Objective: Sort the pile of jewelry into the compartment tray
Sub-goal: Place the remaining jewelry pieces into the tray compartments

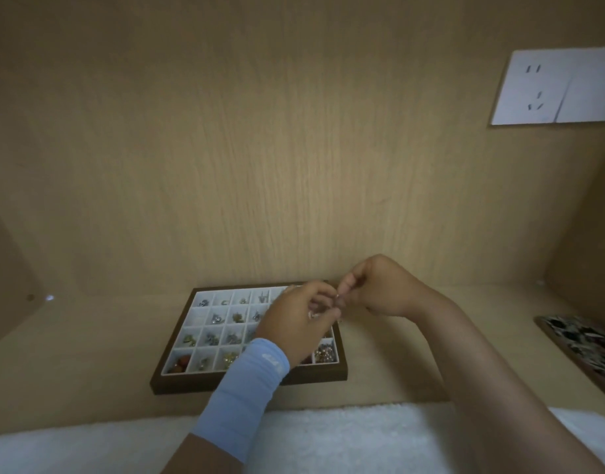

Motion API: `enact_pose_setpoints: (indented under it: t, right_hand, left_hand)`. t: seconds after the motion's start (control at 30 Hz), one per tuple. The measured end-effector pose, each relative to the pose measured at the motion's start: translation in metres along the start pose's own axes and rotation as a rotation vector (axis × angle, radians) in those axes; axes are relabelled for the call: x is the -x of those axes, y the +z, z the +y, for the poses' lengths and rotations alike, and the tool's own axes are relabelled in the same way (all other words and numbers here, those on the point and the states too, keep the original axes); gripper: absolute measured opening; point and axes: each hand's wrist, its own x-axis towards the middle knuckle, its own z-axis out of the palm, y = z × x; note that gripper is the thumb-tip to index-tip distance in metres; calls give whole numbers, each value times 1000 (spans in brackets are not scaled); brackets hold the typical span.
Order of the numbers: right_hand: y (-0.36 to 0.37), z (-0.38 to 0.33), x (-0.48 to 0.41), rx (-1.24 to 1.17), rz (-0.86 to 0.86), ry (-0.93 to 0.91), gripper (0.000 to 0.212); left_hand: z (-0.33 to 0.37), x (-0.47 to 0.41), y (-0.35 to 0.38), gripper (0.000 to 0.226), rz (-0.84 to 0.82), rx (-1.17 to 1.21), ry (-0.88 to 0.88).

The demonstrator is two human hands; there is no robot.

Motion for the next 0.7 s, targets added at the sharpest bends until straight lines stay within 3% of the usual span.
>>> enact_pose_setpoints:
  t: [0.17,0.43,0.7]
  right_hand:
    - [8,-20,2,-278,73,-94,15]
    - [39,-46,-5,-545,71,-76,18]
    - [87,-88,-37,-469,-137,-107,16]
  left_hand:
    - [7,-3,-26,3,148,313,-131]
    - [1,2,-64,6,200,462,-206]
    - [-45,23,-120,4,263,410,-297]
